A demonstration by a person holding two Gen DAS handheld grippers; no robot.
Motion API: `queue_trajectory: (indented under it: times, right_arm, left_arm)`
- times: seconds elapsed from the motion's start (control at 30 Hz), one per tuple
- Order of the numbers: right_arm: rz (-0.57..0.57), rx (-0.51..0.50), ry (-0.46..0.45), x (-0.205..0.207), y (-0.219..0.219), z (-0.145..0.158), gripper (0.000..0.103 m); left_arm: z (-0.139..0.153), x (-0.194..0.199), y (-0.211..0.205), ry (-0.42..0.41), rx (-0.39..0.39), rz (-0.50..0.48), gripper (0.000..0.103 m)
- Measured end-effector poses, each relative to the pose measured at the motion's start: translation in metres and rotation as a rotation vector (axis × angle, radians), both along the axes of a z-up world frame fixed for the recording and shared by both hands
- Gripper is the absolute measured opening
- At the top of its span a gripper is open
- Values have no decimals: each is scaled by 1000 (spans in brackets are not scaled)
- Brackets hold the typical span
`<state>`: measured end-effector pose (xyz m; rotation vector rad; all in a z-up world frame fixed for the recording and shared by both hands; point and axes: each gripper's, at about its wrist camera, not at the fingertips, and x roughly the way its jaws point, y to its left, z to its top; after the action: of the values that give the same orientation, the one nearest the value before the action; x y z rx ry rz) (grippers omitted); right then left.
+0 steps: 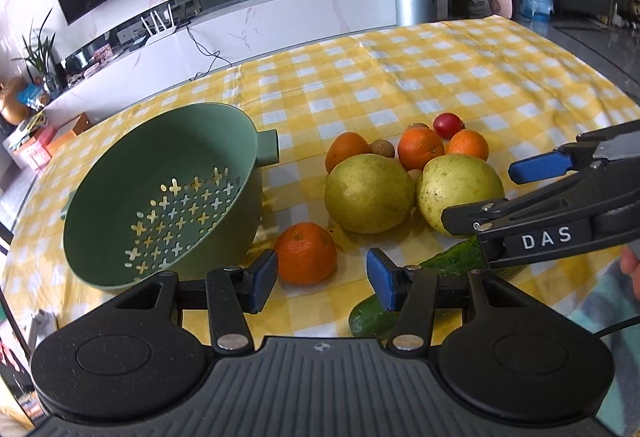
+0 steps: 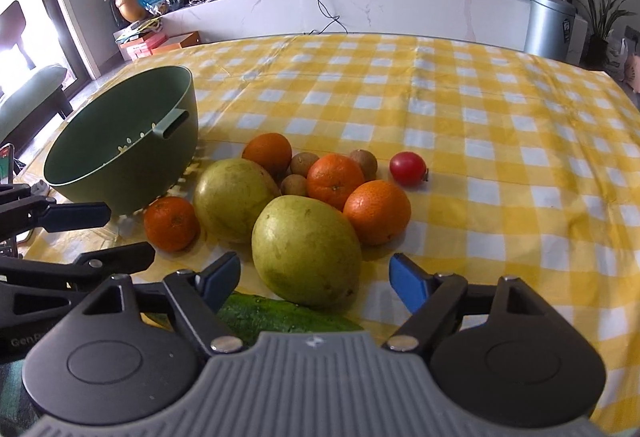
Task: Organize fruits
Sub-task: 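Reach the left tool to one pomelo while the right tool reaches the other pomelo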
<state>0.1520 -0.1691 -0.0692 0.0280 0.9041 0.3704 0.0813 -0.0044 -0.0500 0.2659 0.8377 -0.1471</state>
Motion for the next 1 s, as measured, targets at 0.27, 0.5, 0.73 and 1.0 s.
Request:
queue_trajectory:
  times: [0.27,0.5,0.73,1.0]
  right_arm:
    - [8,26,54,14,5,-13,72]
    - [-3,89,101,19,-1,-17,63]
    - [-51,77,100,15,-14,-14,63]
    - [-59,79,80,17,-16,-15,70]
  left_arm:
    - [-7,9,2,2,-18,-21,61]
    - [-8,18,-1,-8,-43,-50,61]
    - [-7,34,-3,-4,-151,-30,70]
    - [-12,51,8,35,-301,29,79]
